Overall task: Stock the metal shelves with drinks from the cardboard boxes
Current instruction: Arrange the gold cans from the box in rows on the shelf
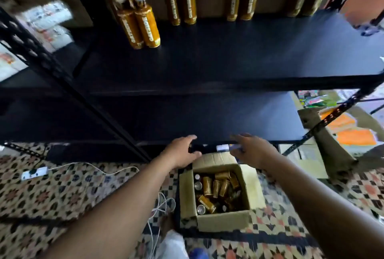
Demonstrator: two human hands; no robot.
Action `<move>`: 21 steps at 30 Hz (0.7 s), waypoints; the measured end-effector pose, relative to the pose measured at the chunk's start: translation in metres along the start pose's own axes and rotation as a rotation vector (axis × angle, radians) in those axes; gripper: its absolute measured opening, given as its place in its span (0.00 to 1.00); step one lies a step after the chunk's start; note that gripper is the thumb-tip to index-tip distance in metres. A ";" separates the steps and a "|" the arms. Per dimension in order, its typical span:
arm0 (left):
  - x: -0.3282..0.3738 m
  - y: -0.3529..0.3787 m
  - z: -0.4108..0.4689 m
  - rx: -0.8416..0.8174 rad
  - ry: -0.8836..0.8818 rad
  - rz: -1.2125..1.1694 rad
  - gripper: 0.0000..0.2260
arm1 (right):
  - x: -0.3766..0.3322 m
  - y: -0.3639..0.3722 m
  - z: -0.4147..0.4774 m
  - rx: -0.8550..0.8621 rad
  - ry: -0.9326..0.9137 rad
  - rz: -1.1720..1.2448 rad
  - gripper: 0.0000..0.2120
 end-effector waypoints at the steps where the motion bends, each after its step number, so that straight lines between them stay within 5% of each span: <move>1: 0.001 0.033 -0.006 -0.199 -0.034 0.003 0.33 | 0.016 0.023 -0.010 -0.118 0.025 -0.004 0.27; 4: 0.002 0.105 -0.021 -0.505 -0.084 0.023 0.33 | 0.048 0.085 -0.041 -0.368 0.086 -0.023 0.23; 11: -0.039 0.227 0.029 -0.481 -0.154 -0.103 0.28 | 0.083 0.205 -0.071 -0.324 0.261 0.225 0.22; 21: -0.192 0.439 0.147 -0.646 -0.277 -0.103 0.26 | 0.113 0.481 -0.002 -0.405 0.476 0.591 0.28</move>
Point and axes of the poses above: each hand's wrist, its own z-axis towards the middle knuckle, its own y-axis out of the palm, x = y × z, the point moved 8 cm from there along z, towards the middle knuckle, and after that the axes turned 5 degrees about -y, right-handed, at the moved point
